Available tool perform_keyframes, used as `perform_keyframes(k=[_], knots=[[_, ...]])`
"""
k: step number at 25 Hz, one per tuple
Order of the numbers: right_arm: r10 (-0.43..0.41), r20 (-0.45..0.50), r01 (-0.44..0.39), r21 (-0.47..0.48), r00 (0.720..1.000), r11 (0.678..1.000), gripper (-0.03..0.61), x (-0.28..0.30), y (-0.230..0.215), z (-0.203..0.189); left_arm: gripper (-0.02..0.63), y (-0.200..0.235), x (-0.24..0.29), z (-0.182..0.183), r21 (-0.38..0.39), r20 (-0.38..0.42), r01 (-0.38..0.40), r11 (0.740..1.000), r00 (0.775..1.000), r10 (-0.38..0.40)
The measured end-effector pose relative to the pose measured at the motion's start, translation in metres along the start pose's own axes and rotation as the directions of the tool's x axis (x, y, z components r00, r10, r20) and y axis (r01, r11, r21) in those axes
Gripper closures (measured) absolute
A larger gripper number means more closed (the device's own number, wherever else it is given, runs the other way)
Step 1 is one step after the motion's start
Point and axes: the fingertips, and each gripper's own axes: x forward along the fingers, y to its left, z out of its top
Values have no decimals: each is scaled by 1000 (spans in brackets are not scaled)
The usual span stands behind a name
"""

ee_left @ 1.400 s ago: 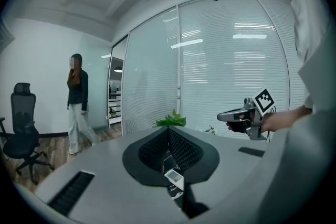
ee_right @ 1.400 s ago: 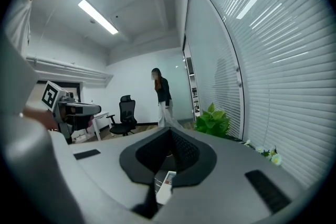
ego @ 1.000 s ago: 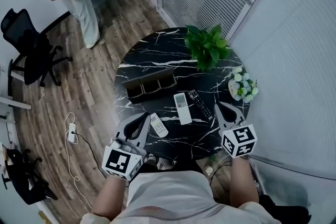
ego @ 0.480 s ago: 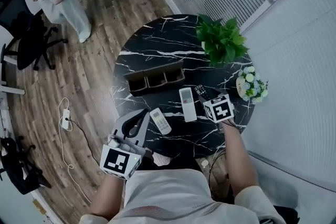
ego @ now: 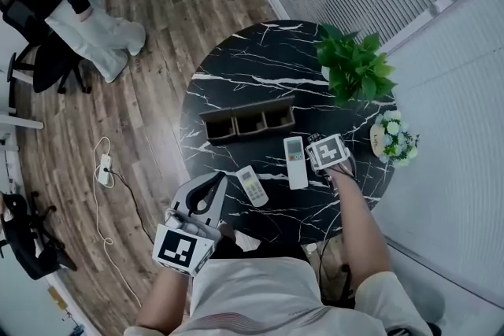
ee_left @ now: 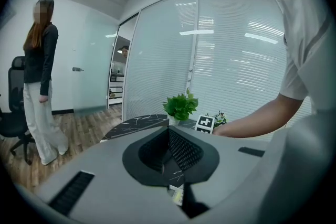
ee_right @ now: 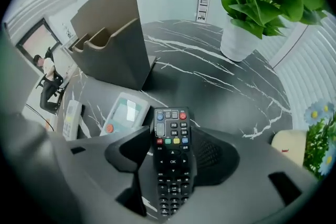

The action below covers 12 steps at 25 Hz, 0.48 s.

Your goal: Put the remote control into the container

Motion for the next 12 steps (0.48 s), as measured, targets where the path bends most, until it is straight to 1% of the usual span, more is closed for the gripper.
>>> perform_keyframes(k=[2, 4, 5, 7, 10, 12], knots=[[-12, 5, 12, 4, 1000, 1000, 335, 3, -2, 0, 604, 1, -1, 0, -8, 3, 0, 1000, 1000, 0], [0, 29, 0, 1, 1000, 1000, 337, 4, 0, 4, 604, 1, -2, -1, -7, 2, 4, 1000, 1000, -4], [-9, 38, 9, 1, 999, 1000, 340, 3, -2, 5, 603, 1, -3, -1, -5, 0, 5, 1000, 1000, -5], [-65, 73, 65, 10, 995, 998, 347, -4, -14, 6, 604, 1, -3, -1, -3, -3, 9, 1000, 1000, -9], [-102, 197, 92, 61, 975, 994, 348, -29, -18, 10, 604, -1, -5, 2, 2, 2, 18, 1000, 1000, -18], [-131, 295, 104, 106, 946, 989, 348, -51, -18, 14, 604, -2, -6, 2, 7, 0, 22, 1000, 1000, -22]])
